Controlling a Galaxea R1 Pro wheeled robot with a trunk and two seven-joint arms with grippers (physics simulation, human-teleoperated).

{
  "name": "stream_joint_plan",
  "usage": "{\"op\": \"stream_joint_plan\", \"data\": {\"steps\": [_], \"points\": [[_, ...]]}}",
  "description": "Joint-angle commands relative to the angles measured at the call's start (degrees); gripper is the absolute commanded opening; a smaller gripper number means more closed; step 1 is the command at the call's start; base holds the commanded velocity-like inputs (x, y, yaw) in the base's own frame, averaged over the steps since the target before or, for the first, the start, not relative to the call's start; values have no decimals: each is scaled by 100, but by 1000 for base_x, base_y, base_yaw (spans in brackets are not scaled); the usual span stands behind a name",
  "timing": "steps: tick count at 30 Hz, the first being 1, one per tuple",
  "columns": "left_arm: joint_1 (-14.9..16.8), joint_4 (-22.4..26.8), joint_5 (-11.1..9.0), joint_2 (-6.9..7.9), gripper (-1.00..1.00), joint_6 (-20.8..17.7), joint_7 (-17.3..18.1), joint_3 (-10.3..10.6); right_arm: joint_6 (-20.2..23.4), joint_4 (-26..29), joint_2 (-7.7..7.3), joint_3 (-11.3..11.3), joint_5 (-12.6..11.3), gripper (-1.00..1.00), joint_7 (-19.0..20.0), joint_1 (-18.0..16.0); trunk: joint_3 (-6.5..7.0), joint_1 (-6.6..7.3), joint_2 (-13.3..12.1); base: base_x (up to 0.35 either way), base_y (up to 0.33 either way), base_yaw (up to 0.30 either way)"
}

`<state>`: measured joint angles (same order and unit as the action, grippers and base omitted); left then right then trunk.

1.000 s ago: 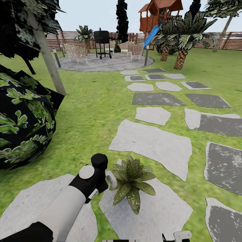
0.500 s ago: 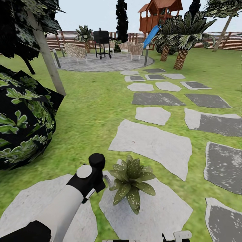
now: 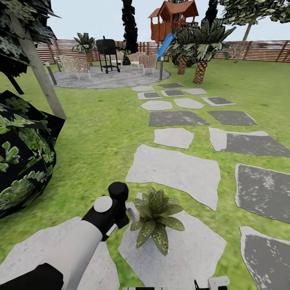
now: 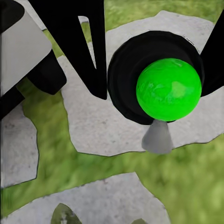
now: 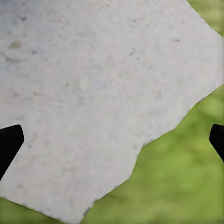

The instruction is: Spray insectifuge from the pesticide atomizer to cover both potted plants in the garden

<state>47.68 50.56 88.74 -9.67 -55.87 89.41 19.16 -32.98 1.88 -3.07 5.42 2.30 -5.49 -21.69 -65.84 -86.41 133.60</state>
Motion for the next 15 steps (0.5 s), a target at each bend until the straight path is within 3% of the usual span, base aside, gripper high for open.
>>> {"op": "stream_joint_plan", "data": {"steps": [1, 10, 15], "points": [[23, 8, 49, -26, -100, -63, 59, 8, -7, -4, 0, 46, 25, 100, -57, -2, -5, 1, 2, -1, 2, -6], [124, 8, 40, 24, -100, -65, 59, -52, -7, -10, 0, 46, 25, 100, -57, -4, -5, 1, 2, 0, 0, 0], [39, -17, 44, 113, -100, -39, 59, -304, -7, -7, 0, 46, 25, 100, -57, -2, -5, 1, 2, 0, 0, 0]]}}
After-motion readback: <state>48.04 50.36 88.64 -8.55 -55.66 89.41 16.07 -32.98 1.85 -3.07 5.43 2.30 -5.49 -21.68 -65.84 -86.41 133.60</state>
